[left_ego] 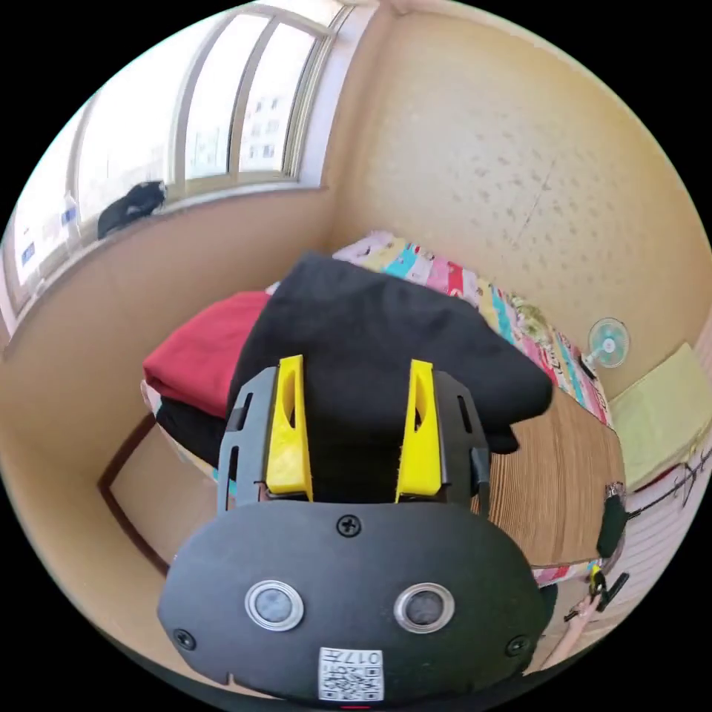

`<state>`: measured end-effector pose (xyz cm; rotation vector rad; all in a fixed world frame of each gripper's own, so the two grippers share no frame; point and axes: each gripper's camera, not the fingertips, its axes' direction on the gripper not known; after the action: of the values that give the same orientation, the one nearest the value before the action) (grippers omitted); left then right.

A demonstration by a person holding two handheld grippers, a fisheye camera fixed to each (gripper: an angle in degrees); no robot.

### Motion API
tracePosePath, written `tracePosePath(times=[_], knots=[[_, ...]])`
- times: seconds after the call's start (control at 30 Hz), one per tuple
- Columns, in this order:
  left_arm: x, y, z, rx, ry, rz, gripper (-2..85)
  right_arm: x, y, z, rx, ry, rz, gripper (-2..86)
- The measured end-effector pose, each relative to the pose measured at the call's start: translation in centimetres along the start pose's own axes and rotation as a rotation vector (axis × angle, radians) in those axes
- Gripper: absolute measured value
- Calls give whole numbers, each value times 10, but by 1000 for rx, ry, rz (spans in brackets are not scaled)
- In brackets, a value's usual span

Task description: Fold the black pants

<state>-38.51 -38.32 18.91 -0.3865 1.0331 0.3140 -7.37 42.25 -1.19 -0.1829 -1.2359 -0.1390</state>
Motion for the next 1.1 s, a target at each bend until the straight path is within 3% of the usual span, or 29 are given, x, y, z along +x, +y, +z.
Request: tracePosePath(times=[0.07, 0.13, 0.17, 0.23, 0.3, 0.47, 0.6, 0.73, 0.8, 0.9, 1.03, 1.1], knots=[[-8, 14, 2, 99, 48, -101, 155, 5, 12, -10, 11, -14, 27, 4], [4, 14, -8, 77, 85, -93, 103, 10, 22, -18, 23, -19, 48, 4], [11, 10, -17, 62, 170, -88, 50, 13, 28, -23, 27, -18, 60, 4], [24, 4, -31, 73, 379, -36, 24, 14, 35, -29, 23, -12, 66, 4], [74, 3, -49, 88, 620, 87, 3, 11, 40, -31, 12, -1, 65, 4], [286, 63, -61, 68, 674, 570, -4, -22, 44, -30, 47, -4, -4, 5], [430, 172, -22, -147, 952, 819, 3, -40, 49, -29, 76, -1, -5, 9], [499, 323, 6, -436, 1038, 1069, 20, -57, 63, -34, 48, 127, -8, 27], [489, 395, 2, -485, 1118, 1027, 24, -63, 71, -31, 7, 265, -11, 45], [448, 417, -13, -476, 1196, 844, 51, -71, 75, -13, -85, 426, -26, 75], [393, 384, -21, -481, 1247, 626, 101, -103, 37, 41, -135, 375, -141, 103], [345, 336, -31, -374, 1167, 511, 112, -124, 7, 76, -161, 328, -218, 113]])
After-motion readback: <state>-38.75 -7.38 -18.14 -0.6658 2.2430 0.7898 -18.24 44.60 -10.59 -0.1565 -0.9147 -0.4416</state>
